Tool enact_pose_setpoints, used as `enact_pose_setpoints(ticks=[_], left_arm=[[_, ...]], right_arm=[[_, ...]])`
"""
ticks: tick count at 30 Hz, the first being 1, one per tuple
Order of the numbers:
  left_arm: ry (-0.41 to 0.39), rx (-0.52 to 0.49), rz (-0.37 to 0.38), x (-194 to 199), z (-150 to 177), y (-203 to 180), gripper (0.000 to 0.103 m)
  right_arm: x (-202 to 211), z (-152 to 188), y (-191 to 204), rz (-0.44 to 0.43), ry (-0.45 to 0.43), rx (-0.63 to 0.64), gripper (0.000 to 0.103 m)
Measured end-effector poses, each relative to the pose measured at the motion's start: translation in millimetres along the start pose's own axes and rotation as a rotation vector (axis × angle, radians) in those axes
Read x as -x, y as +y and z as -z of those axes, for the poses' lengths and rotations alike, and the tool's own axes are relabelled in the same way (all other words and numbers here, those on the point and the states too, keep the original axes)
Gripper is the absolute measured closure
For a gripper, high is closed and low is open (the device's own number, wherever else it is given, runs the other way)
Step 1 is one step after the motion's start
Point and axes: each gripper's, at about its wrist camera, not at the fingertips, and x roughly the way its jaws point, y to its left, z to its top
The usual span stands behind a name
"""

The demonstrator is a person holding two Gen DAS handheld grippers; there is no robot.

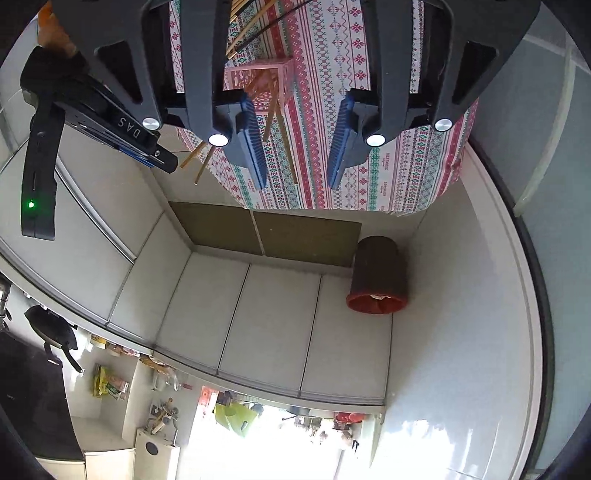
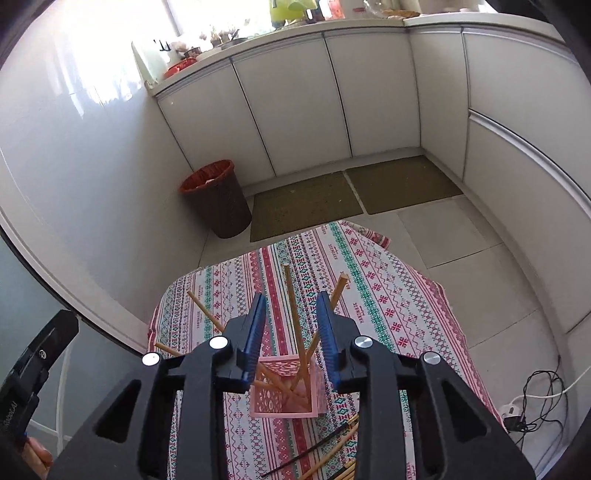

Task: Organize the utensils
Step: 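Move both tools back toward the remaining chopstick pile, then close the left tool on a chopstick while the right tool grips chopsticks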

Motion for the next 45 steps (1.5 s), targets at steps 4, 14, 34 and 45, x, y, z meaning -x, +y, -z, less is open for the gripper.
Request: enact_pose_setpoints(ticks=[4,14,34,45], left_arm=[[-0.004,-0.007,-0.004,6,3,-3,0.056],[0.231,-0.177,-0.059,-28,63,-20,0.01],[0.689,-0.479,0.161,-117,191,-114,0.052],[0.782,-0.437,0.089,-185,196,-147,0.065]], right_arm=[[11,3,-14,0.015,-0.006,-0.033,0.057],[27,37,-86,0.136,0.043,-0.108,0.014],[19,97,-185,0.13,0.308,-0.323,0.014],[14,97,-212,0.134,0.343,-0.398,0.014]])
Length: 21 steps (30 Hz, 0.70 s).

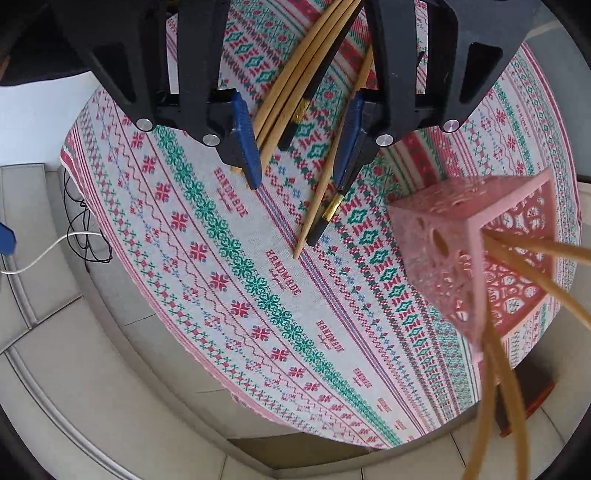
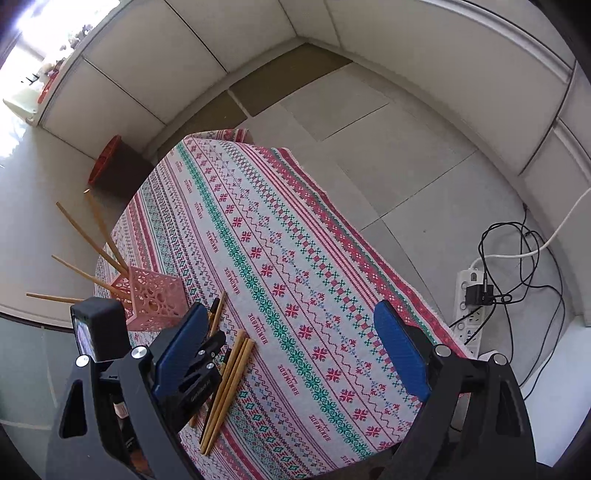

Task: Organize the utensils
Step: 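Close the left tool on a chopstick while the right tool grips chopsticks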

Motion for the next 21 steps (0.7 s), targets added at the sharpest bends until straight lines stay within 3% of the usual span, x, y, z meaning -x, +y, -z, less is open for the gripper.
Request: enact_pose_setpoints(ticks=[4,11,21], left_arm=[[0.037,-0.007,-0.023,-15,-9,-2,0.065],[0.057,-0.04,-0.065,-38,-21,-9,0.073],[0.038,-0.04,-0.074,-54,-48,-1,0.074]], right_arm=[[-5,-3,-7,-0.011,0.024,-0.027,0.014],[-8,-5,-12,-0.011,0.034,-0.043,0.014],[-15,-3,-20,0.018,0.053,-0.068,0.014]])
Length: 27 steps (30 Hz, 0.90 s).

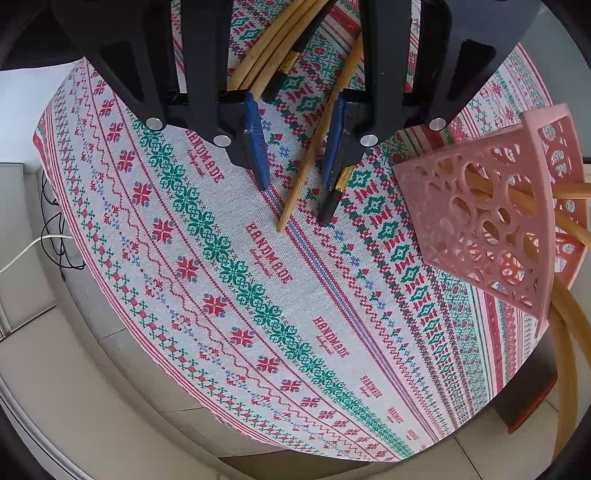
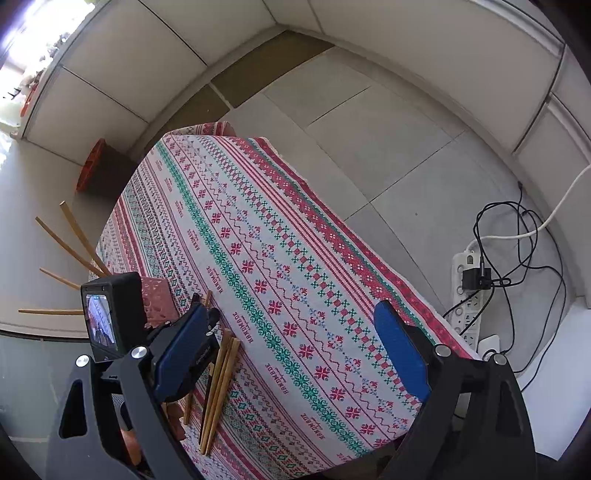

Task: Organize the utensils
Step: 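Close the left tool on a chopstick while the right tool grips chopsticks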

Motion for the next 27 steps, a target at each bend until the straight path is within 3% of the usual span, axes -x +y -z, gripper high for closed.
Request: enact_pose_setpoints(ticks=[2,3,5,11,13,20,27], left_arm=[[-0.008,-0.007,-0.002,2,1,-2,0.077],[-0.016,-0.014,0.004,5,4,-4,0.086],[-0.035,-0.04,-0.017,10,22,-18,0.092],[-0.091,-0.036,-0.044,13,47,-32,0.096],[-0.116,-0.032,-0.042,27,58,-27,0.097],[-0.224,0.013,-0.025,88,103,-8,0.097],[-0.32,0.051,0.02,132,136,8,0.098]], right_arm=[[-5,2,-4,0.012,0.013,-0.016,0.014],[-9,3,-6,0.016,0.022,-0.03,0.014],[-18,6,-10,0.016,0.055,-0.057,0.014],[-43,23,-5,0.025,0.14,-0.053,0.015],[-51,32,3,0.028,0.161,-0.02,0.02],[-87,56,26,0.01,0.27,0.022,0.059],[-104,63,46,0.007,0.272,-0.007,0.068]])
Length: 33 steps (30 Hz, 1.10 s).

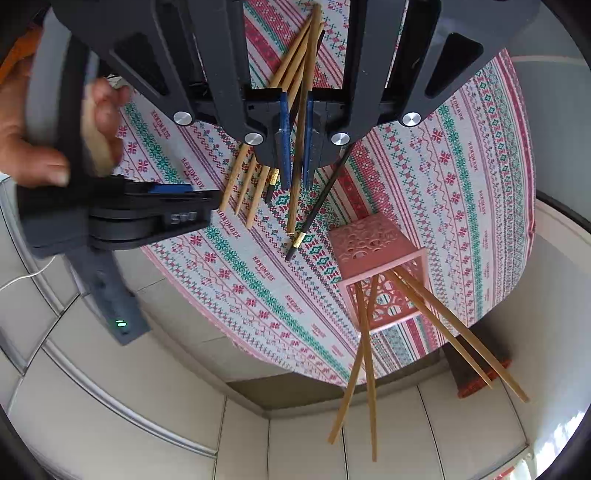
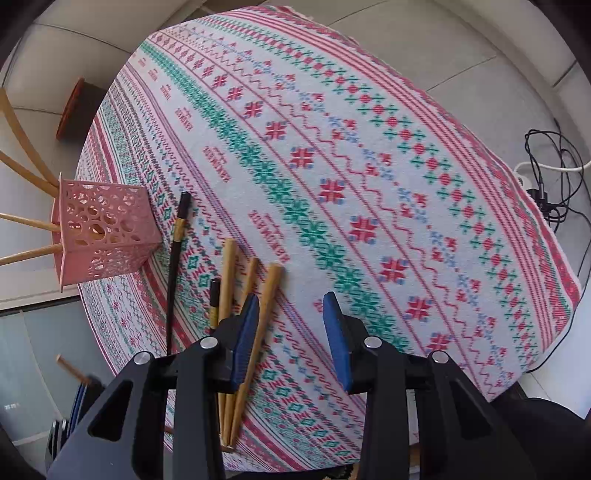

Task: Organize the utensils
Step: 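Close the left tool on a chopstick while the right tool grips chopsticks, then lift the gripped wooden chopsticks upright with both tools above the pink holder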

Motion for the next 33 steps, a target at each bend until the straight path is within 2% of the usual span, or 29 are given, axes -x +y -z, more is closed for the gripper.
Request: enact_pose_setpoints(ticks=[1,5,7,8,14,18,24,28,33], left_arm=[[-0.01,-0.001,0.0,4,1,5,0.098],[-0.028,0.011,0.0,16,5,19,0.098],[-0.034,0.024,0.0,19,7,27,0.098],[-0.037,0.028,-0.001,22,7,30,0.098],[-0.057,0.062,-0.005,32,10,46,0.098],[-0.099,0.075,0.004,51,10,51,0.098],[-0.167,0.085,0.014,80,10,53,0.098],[-0.219,0.092,0.019,100,7,53,0.098],[-0.274,0.107,0.033,119,3,54,0.098]], right_arm=[[-2,1,5,0.005,-0.003,0.005,0.069],[-20,3,20,0.04,0.023,0.019,0.083],[-21,5,27,0.064,-0.006,0.027,0.086],[-22,5,30,0.068,-0.01,0.033,0.092],[-22,7,35,0.06,-0.066,0.003,0.095],[9,13,34,0.032,-0.13,0.056,0.095],[75,38,41,-0.001,-0.296,0.197,0.095],[103,52,42,-0.046,-0.332,0.251,0.095],[146,74,51,-0.076,-0.451,0.32,0.095]])
